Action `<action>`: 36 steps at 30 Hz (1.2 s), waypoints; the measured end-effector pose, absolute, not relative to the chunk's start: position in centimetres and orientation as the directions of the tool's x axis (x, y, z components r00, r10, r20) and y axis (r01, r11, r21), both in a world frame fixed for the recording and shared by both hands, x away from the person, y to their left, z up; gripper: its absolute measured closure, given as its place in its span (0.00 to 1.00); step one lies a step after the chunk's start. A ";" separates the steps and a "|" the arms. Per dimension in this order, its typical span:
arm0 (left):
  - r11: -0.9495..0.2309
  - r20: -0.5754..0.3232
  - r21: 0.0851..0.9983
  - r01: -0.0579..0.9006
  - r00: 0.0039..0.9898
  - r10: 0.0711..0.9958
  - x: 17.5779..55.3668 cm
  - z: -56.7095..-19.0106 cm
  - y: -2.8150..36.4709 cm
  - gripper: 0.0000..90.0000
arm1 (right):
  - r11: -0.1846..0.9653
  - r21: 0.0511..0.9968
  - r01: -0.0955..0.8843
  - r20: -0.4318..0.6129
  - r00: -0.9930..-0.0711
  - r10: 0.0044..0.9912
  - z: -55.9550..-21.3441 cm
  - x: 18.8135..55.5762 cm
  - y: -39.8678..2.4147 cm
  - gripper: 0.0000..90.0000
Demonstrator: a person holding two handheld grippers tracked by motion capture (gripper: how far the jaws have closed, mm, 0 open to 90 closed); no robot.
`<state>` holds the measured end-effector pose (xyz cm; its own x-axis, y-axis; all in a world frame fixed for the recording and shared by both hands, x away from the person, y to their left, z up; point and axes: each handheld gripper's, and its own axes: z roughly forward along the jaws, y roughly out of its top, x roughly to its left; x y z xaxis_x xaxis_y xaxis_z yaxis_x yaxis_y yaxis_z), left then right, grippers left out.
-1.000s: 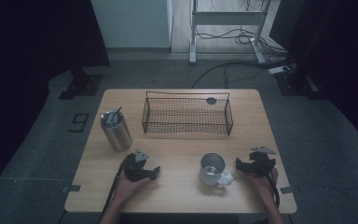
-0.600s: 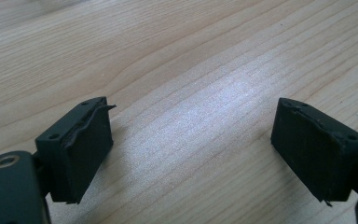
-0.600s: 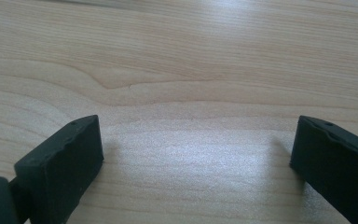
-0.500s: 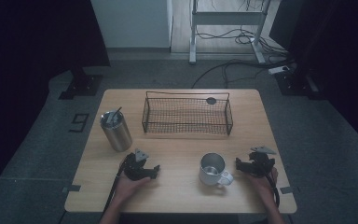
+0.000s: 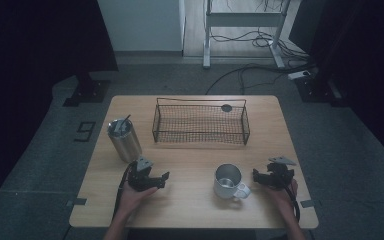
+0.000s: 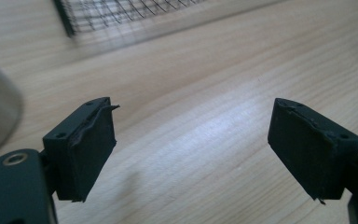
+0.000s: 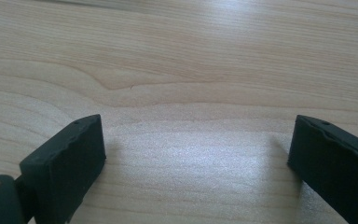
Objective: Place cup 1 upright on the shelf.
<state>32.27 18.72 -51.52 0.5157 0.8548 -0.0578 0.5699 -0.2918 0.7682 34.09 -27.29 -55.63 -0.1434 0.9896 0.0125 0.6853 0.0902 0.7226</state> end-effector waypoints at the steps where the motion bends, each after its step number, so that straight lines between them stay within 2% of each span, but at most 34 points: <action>1: -0.288 -0.058 0.770 0.569 0.513 0.857 32.3 -51.4 18.9 0.17 | 0.090 0.723 0.685 0.013 -0.144 0.990 -55.6 34.1 -27.3 0.04; 7: -0.268 -0.067 0.777 0.569 0.498 0.865 32.3 -51.0 20.0 0.17 | 0.092 0.722 0.686 0.012 -0.145 0.989 -55.6 34.1 -27.3 0.04; 22: -0.162 -0.165 0.798 0.581 0.469 0.868 32.0 -49.8 22.2 0.16 | 0.092 0.723 0.685 0.013 -0.146 0.989 -55.6 34.1 -27.3 0.04; 36: -0.097 -0.156 0.820 0.564 0.384 0.910 31.8 -48.9 25.5 0.16 | 0.092 0.722 0.685 0.012 -0.146 0.989 -55.6 34.1 -27.3 0.04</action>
